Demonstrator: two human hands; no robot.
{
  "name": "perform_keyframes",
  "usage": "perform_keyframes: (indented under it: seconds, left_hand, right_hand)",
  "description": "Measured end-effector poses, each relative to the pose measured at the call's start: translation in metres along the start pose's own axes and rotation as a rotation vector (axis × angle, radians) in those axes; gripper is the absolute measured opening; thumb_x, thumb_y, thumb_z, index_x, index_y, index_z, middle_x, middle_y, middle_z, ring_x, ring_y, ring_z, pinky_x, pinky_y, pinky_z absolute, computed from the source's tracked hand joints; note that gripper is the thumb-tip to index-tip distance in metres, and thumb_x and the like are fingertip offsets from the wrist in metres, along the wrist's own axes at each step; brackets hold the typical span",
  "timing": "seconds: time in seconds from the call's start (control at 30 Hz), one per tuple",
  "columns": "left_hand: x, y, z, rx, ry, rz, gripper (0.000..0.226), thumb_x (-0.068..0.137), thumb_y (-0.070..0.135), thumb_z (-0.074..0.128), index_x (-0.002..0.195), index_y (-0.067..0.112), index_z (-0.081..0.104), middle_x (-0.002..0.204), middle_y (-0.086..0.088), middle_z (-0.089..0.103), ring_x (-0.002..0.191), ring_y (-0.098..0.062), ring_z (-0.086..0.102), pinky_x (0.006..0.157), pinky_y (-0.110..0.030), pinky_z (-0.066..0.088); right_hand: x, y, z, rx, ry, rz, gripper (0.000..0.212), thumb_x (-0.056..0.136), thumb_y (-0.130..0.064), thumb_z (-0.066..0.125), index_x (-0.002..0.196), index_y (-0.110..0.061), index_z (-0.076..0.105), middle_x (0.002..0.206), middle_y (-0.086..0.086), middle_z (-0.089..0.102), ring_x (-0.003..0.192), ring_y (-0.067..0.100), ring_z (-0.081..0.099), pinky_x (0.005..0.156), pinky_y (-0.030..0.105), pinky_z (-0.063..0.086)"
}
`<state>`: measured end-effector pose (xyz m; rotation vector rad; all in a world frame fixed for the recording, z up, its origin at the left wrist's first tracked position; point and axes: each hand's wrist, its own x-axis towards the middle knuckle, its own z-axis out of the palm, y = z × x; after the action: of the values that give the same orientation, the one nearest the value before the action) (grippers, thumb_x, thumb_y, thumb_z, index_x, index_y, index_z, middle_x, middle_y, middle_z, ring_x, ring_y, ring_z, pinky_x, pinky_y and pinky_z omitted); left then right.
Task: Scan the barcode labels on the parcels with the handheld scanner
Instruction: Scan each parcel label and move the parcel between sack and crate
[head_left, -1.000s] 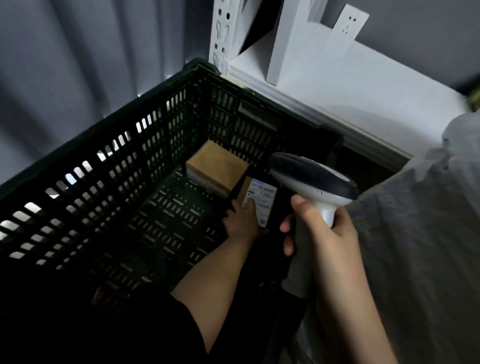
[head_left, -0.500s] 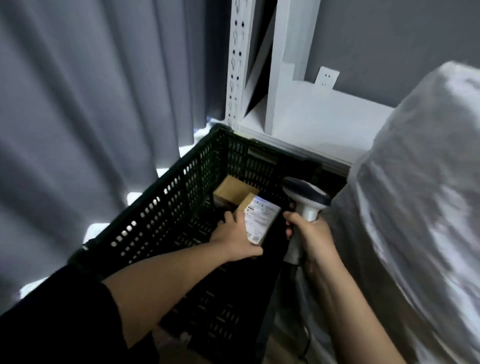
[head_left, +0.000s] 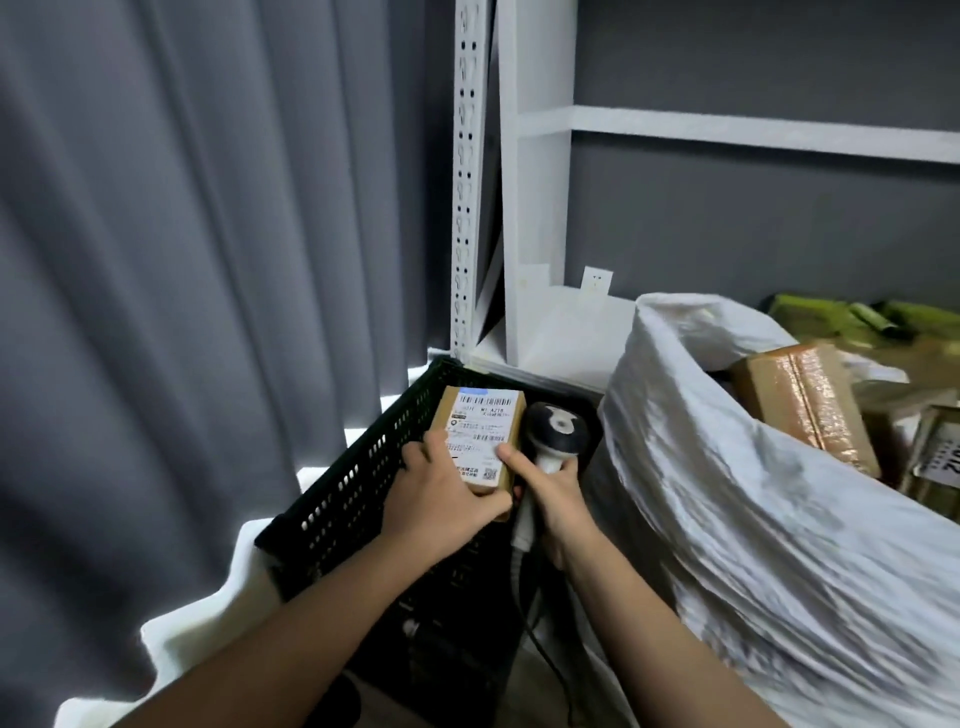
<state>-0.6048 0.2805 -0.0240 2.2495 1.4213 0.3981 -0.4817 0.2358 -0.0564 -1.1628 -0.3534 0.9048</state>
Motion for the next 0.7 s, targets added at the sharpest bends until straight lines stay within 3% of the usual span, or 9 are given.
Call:
perform_keyframes:
  seconds: [0.1,0.17,0.23,0.3,0.37,0.47,0.6,0.7]
  left_hand:
    - [-0.008,-0.003,-0.002,-0.031,0.055,0.066,0.097,0.077,0.067,0.056,0.148,0.025,0.006,0.136,-0.007,0.035,0.117,-0.028,0.051,0.088,-0.035,0.044]
    - [-0.002,-0.011,-0.006,-0.399,-0.002,0.008,0.098,0.079,0.065,0.059,0.151,0.029,0.002,0.144,-0.003,0.033,0.125,-0.025,0.047,0.101,-0.038,0.041]
    - [0.007,-0.021,-0.012,-0.801,-0.195,-0.108,0.098,0.075,0.061,0.064,0.151,0.028,0.011,0.147,-0.003,0.039,0.128,-0.023,0.047,0.107,-0.045,0.039]
    - [0.01,-0.029,-0.016,-0.997,-0.523,-0.161,0.086,0.073,0.053,0.067,0.145,0.026,0.029,0.135,-0.005,0.056,0.116,-0.026,0.06,0.098,-0.045,0.048]
    - [0.014,-0.036,-0.016,-1.124,-0.654,-0.151,0.081,0.068,0.043,0.074,0.139,0.023,0.04,0.123,-0.008,0.065,0.105,-0.032,0.067,0.089,-0.043,0.054]
    - [0.022,-0.041,-0.008,-1.231,-0.611,-0.16,0.069,0.07,0.029,0.08,0.131,0.017,0.05,0.118,-0.011,0.068,0.104,-0.032,0.067,0.085,-0.039,0.057]
    - [0.036,-0.041,0.01,-1.259,-0.432,-0.283,0.035,0.082,0.017,0.072,0.115,0.016,0.058,0.107,-0.009,0.072,0.097,-0.027,0.07,0.084,-0.035,0.057]
    - [0.045,-0.036,0.02,-1.228,-0.34,-0.323,0.027,0.082,0.011,0.073,0.103,0.019,0.058,0.103,-0.007,0.071,0.096,-0.023,0.069,0.086,-0.033,0.054]
  right_hand:
    - [-0.006,-0.014,-0.004,-0.037,-0.017,-0.034,0.072,0.072,-0.008,0.085,0.131,-0.013,0.044,0.12,0.01,0.069,0.105,0.023,0.07,0.094,0.046,0.055]
    - [-0.008,-0.026,-0.01,-0.08,-0.046,-0.07,0.067,0.075,-0.006,0.082,0.131,-0.01,0.047,0.12,0.011,0.069,0.103,0.022,0.07,0.087,0.038,0.058]
    - [-0.008,-0.036,-0.014,-0.102,-0.103,-0.089,0.062,0.078,-0.003,0.079,0.132,-0.005,0.05,0.119,0.013,0.07,0.096,0.019,0.072,0.072,0.027,0.059]
    - [-0.008,-0.044,-0.016,-0.117,-0.135,-0.095,0.06,0.078,-0.001,0.078,0.131,-0.002,0.049,0.115,0.014,0.07,0.082,0.011,0.072,0.063,0.021,0.055]
    - [-0.007,-0.048,-0.02,-0.16,-0.144,-0.101,0.065,0.077,-0.004,0.08,0.132,0.002,0.046,0.099,0.009,0.07,0.066,0.005,0.067,0.058,0.02,0.052]
    - [-0.007,-0.055,-0.03,-0.28,-0.122,-0.083,0.069,0.073,-0.018,0.084,0.127,0.002,0.046,0.08,0.002,0.062,0.056,0.007,0.054,0.056,0.022,0.047]
    - [-0.017,-0.06,-0.037,-0.447,-0.1,-0.136,0.03,0.09,-0.005,0.064,0.116,-0.004,0.049,0.077,0.006,0.057,0.047,0.005,0.051,0.051,0.018,0.043]
    - [-0.033,-0.067,-0.037,-0.398,-0.133,-0.194,0.011,0.093,-0.006,0.06,0.104,-0.003,0.056,0.075,0.011,0.061,0.048,0.007,0.053,0.052,0.018,0.044]
